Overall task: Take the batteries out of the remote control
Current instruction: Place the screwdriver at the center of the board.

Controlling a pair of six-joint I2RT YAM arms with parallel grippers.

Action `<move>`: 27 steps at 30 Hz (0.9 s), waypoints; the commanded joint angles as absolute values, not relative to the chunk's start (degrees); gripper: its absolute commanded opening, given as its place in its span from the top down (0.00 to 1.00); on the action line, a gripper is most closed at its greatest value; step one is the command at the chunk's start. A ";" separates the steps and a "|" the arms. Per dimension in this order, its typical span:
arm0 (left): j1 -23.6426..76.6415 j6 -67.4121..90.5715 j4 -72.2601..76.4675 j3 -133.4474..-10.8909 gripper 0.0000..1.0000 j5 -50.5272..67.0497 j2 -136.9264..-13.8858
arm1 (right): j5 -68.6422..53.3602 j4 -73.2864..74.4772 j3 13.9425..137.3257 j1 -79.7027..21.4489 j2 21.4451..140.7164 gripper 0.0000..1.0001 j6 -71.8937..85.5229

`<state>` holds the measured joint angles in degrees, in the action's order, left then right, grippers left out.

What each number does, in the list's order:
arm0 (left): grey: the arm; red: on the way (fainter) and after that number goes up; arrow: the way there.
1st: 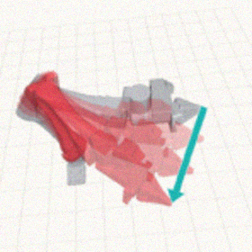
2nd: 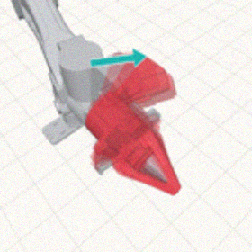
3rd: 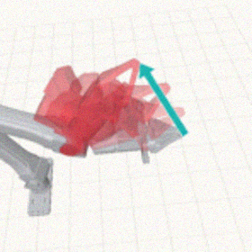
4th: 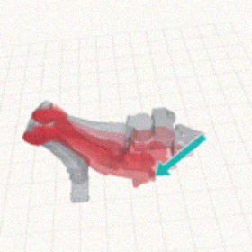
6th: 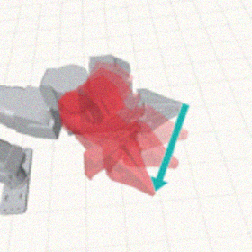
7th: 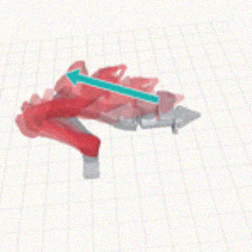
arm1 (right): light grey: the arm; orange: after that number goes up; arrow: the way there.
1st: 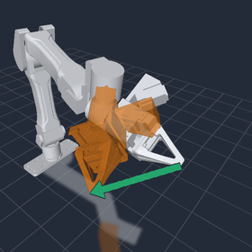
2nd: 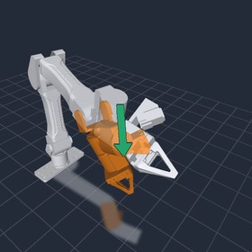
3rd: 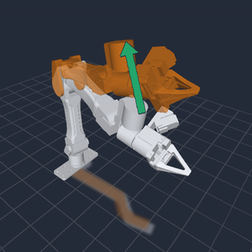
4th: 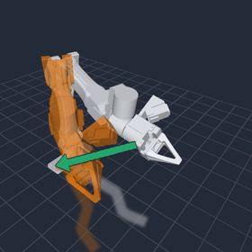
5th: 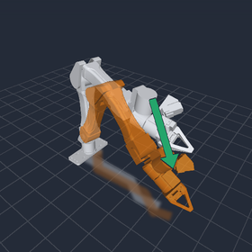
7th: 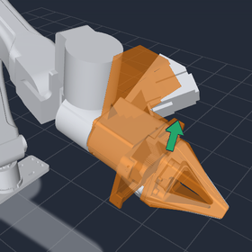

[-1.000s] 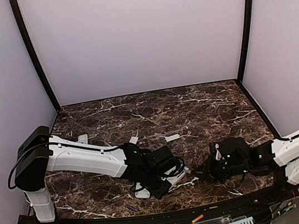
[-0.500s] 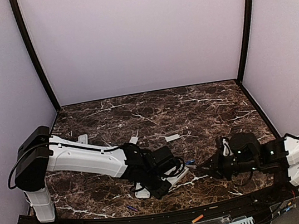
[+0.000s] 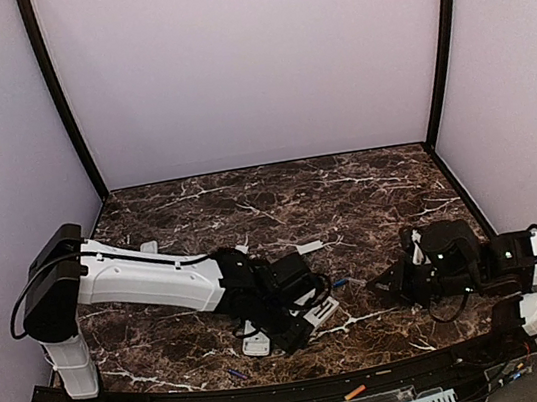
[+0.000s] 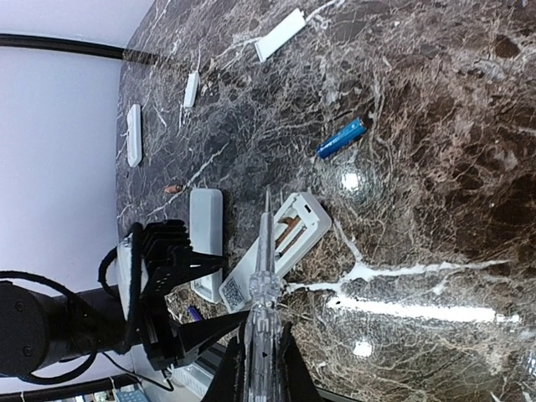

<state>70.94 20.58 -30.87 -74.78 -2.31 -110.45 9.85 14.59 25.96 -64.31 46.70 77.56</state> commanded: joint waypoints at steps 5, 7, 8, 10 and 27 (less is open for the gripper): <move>64.23 23.00 -31.58 -77.99 0.27 3.78 -97.30 | 11.40 21.27 32.40 -58.20 53.24 1.00 66.01; 61.74 23.51 -31.92 -77.66 0.26 4.92 -94.82 | 11.53 21.67 34.20 -56.88 56.61 1.00 63.54; 60.93 23.58 -32.30 -77.50 0.26 5.05 -93.21 | 12.24 22.14 35.56 -56.52 58.52 1.00 62.68; 58.18 23.40 -32.96 -76.84 0.25 4.74 -91.02 | 14.14 22.39 37.07 -56.11 61.83 1.00 60.70; 32.84 25.93 -32.61 -68.38 0.23 6.61 -81.45 | 16.57 15.00 34.28 -53.53 76.05 1.00 59.96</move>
<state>36.88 24.49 -32.01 -70.98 5.50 -85.23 15.35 15.59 35.66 -53.95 73.41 59.18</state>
